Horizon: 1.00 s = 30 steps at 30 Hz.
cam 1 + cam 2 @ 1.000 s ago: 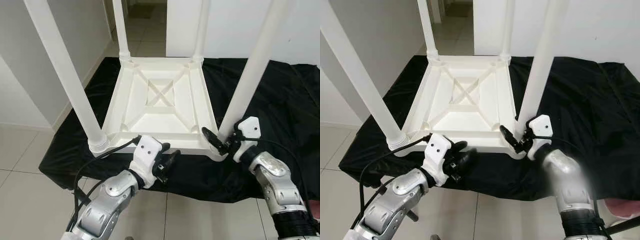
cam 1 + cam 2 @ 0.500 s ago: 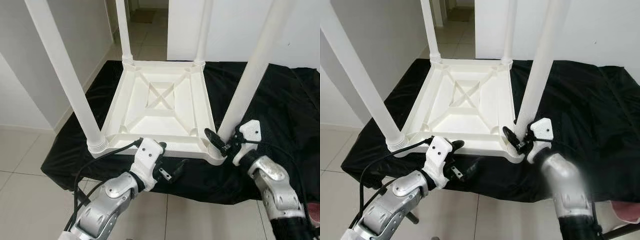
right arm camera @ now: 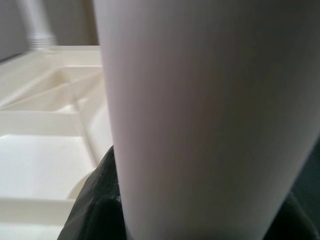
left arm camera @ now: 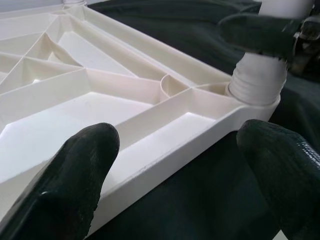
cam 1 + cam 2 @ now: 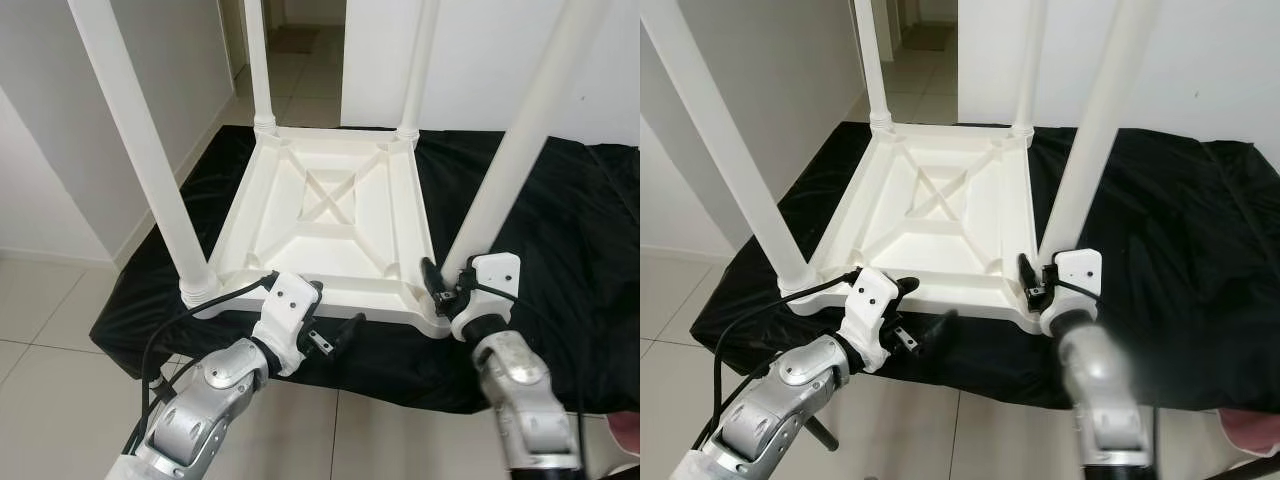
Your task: Building children table
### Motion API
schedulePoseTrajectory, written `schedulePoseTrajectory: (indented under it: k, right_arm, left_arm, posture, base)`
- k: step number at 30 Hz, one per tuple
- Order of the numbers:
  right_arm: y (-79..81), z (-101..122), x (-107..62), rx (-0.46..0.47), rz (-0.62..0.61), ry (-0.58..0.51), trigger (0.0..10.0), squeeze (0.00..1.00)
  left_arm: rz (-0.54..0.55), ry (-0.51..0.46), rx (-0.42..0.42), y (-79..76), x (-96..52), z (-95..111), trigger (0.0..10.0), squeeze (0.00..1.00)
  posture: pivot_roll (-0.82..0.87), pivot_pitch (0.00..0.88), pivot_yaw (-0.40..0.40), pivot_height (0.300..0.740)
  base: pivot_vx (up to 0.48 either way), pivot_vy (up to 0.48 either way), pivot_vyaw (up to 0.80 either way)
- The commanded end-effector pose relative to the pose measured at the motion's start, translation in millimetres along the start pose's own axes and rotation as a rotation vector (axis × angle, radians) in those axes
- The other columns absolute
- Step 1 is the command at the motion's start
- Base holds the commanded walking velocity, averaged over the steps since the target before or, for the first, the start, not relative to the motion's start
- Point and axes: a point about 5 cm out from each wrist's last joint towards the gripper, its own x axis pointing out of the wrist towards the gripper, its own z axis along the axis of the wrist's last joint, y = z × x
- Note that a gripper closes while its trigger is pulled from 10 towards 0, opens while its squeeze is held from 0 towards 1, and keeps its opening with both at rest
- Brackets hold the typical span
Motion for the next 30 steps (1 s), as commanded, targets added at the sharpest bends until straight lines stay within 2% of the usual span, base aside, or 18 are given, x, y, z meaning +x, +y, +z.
schedulePoseTrajectory:
  k: [1,6,7,11,12,13,23,24,25,26,27,28,30]
  right_arm:
    - [6.2,-9.1,-7.0,0.044,-0.121,0.058,10.0,0.0]
    - [11.5,-8.6,-7.8,0.066,-0.119,0.055,10.0,0.0]
    - [22.2,-6.7,-8.0,0.102,-0.07,0.053,10.0,0.0]
    - [33.1,-2.0,-6.8,0.131,0.012,0.043,10.0,0.0]
    - [35.6,0.4,-6.3,0.142,0.041,0.034,10.0,0.89]
    - [36.4,2.6,-6.0,0.135,0.055,0.026,10.0,1.0]
    - [28.2,7.9,-1.1,0.093,0.093,-0.012,10.0,1.0]
    - [23.7,11.9,0.9,0.078,0.169,-0.046,10.0,0.14]
    - [23.7,11.9,0.9,0.078,0.169,-0.046,10.0,0.14]
    - [21.5,13.5,1.4,0.092,0.262,-0.058,10.0,0.0]
    - [21.5,13.5,1.4,0.092,0.262,-0.058,10.0,0.0]
    - [19.6,14.4,0.9,0.079,0.333,-0.073,10.0,0.0]
    - [19.6,14.4,0.9,0.079,0.333,-0.073,10.0,0.0]
  left_arm:
    - [-0.102,0.001,0.012,-6.4,1.5,-1.6,10.0,0.0]
    - [-0.099,-0.001,0.014,-6.8,1.7,-1.6,10.0,0.0]
    - [-0.091,-0.005,0.015,-6.1,2.2,-0.9,10.0,0.0]
    - [-0.076,-0.011,0.017,-3.9,3.1,0.0,10.0,0.0]
    - [-0.071,-0.013,0.018,-3.1,3.5,0.1,10.0,0.0]
    - [-0.067,-0.015,0.021,-2.6,3.9,0.5,10.0,0.0]
    - [-0.053,-0.021,0.025,-1.3,4.8,1.0,10.0,0.0]
    - [-0.053,-0.019,0.027,-0.6,4.8,-0.2,10.0,0.0]
    - [-0.053,-0.019,0.027,-0.6,4.8,-0.2,10.0,0.0]
    - [-0.058,-0.019,0.025,-0.2,5.0,-1.6,10.0,0.0]
    - [-0.058,-0.019,0.025,-0.2,5.0,-1.6,10.0,0.0]
    - [-0.063,-0.019,0.022,-0.3,5.5,-2.8,10.0,0.0]
    - [-0.063,-0.019,0.022,-0.3,5.5,-2.8,10.0,0.0]
  posture:
    - [-0.08,0.0,0.045,0.74]
    - [-0.08,0.0,0.045,0.74]
    - [-0.08,0.0,0.047,0.74]
    - [-0.08,0.0,0.047,0.74]
    - [-0.08,0.0,0.047,0.74]
    - [-0.07,0.0,0.045,0.74]
    - [-0.07,0.0,0.054,0.74]
    - [-0.08,0.0,0.067,0.74]
    - [-0.08,0.0,0.067,0.74]
    - [-0.08,0.0,0.069,0.74]
    - [-0.08,0.0,0.069,0.74]
    - [-0.08,0.0,0.069,0.74]
    - [-0.08,0.0,0.069,0.74]
  base:
    - [0.0,0.0,0.0]
    - [0.0,0.0,0.0]
    - [0.0,0.0,0.0]
    - [0.0,0.0,0.0]
    - [0.0,0.0,0.0]
    - [0.0,0.0,0.0]
    - [0.0,0.0,0.0]
    - [0.0,0.0,0.0]
    - [0.0,0.0,0.0]
    - [0.0,0.0,0.0]
    - [0.0,0.0,0.0]
    - [0.0,0.0,0.0]
    - [0.0,0.0,0.0]
